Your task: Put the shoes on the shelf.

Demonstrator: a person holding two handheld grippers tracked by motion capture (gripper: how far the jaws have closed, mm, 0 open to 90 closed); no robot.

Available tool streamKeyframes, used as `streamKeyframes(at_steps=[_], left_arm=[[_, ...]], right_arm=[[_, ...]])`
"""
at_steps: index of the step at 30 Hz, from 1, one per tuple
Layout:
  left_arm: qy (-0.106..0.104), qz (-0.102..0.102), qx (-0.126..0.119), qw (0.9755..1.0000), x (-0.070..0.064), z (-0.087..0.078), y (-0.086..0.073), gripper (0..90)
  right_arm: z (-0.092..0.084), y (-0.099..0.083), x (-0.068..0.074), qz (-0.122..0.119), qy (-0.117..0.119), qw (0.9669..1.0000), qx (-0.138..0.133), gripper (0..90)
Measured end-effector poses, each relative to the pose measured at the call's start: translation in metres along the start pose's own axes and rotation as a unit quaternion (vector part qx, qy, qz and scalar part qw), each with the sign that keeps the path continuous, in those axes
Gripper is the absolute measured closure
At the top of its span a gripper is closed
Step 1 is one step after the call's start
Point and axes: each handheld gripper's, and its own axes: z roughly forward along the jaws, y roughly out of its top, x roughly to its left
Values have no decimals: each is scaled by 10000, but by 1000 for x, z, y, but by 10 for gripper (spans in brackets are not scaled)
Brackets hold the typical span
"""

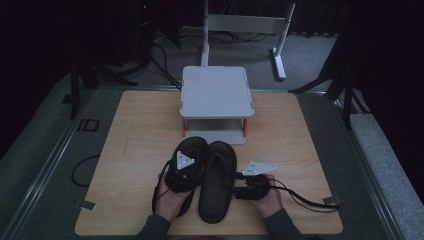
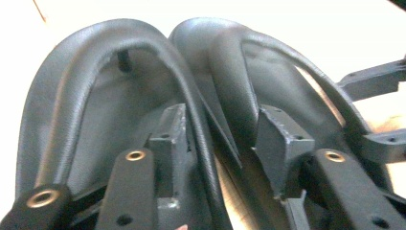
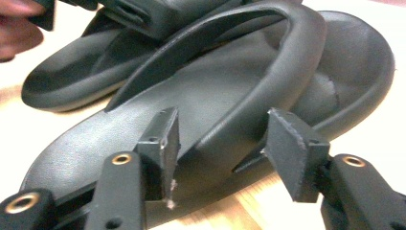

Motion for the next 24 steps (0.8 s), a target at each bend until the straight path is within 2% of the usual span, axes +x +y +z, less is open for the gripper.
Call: streamKeyframes(at_steps=[4,8,11,14,17,20,24], left_arm=[[88,161,90,9998,0,-10,-5,505],[40,191,338,9992,2,-4,-13,568],[-200,135,467,9986,3,2,-17,660],[-284,61,487,9984,6,1,-17,715],[-368,34,379,9986,8,-5,-18,680],[-461,128,355,9982,8,-7,-19,623],[-438,190,304,9984,7,-6,-22,557]], right_arm=[[-3,-2,2,-17,88,9999,125,432],[-5,-7,9,-122,118,9997,198,432],[-6,-8,11,-143,128,9995,244,456],[-5,-8,12,-58,329,9992,214,465],[-4,-8,13,-15,416,9990,187,471],[-3,-8,13,7,449,9988,177,476],[-3,-5,14,16,290,9996,-1,538]])
